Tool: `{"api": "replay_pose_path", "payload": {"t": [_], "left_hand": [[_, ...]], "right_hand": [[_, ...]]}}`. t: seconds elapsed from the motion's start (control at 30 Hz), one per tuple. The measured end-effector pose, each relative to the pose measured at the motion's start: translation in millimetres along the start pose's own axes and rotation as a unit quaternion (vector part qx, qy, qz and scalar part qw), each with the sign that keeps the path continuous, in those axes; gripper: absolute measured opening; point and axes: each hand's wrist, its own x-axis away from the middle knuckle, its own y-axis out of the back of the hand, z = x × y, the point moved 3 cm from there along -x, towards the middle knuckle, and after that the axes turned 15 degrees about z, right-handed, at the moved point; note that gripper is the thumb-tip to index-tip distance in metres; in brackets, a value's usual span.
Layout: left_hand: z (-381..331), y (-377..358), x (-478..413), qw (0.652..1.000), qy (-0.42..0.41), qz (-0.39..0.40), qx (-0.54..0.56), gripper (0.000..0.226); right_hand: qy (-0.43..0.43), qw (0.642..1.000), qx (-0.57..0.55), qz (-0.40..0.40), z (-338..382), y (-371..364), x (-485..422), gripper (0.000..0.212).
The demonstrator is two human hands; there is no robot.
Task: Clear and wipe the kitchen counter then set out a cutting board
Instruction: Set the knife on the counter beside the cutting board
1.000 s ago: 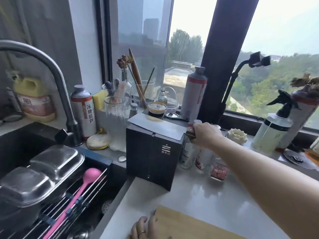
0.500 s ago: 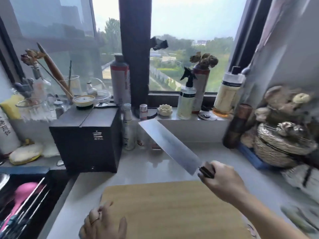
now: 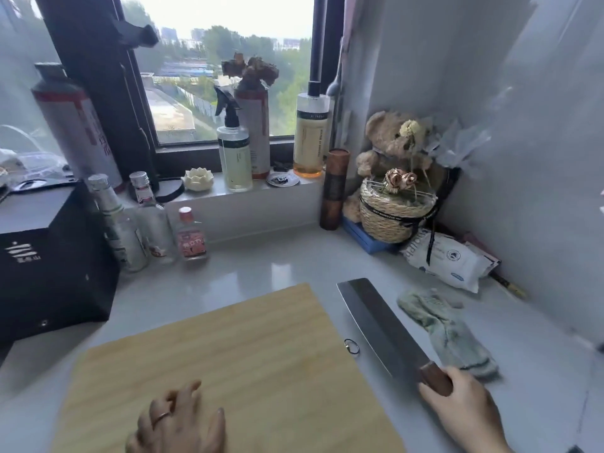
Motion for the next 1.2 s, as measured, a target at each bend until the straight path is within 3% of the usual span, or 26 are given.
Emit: {"api": "replay_pose_path", "payload": {"t": [0.1, 0.27, 0.5, 0.73, 0.9, 1.1, 1.2], "left_hand": [[1.0, 0.2, -1.6, 1.000, 0.003, -0.006, 0.004, 0.055], [1.1, -1.2, 1.1, 0.999, -0.015, -0.039, -0.012, 0.072], [-1.0, 0.8, 0.4, 1.000, -0.010, -0.022, -0.015, 0.077], [-11.2, 7.5, 4.5, 0.999, -0.045, -0.018, -0.003, 0.080], [-13.2, 8.5, 4.7, 0.999, -0.042, -0.010, 0.007, 0.081], [-12.7, 0.2, -14.9, 0.998, 0.030, 0.038, 0.029, 0.047], [-24.5, -9.8, -21.7, 0.998, 0.027, 0.054, 0.020, 0.044]], "right_hand": [[-0.016, 1.000, 0.015, -0.011, -2.1, -6.3, -2.7, 0.024], [-0.025, 0.997, 0.074, -0.008, 2.0, -13.8, -9.1, 0.036], [-0.027, 0.981, 0.189, -0.031, 2.0, -21.4, -9.5, 0.041], [-0.028, 0.987, 0.149, -0.048, 3.4, -18.1, -13.6, 0.052], [0.033, 0.985, 0.065, -0.156, 11.6, 21.3, -43.2, 0.045], [0.003, 0.992, 0.106, -0.063, 12.2, 38.7, -97.1, 0.054], [-0.017, 0.988, 0.154, -0.025, 7.2, 33.7, -114.9, 0.061]]}}
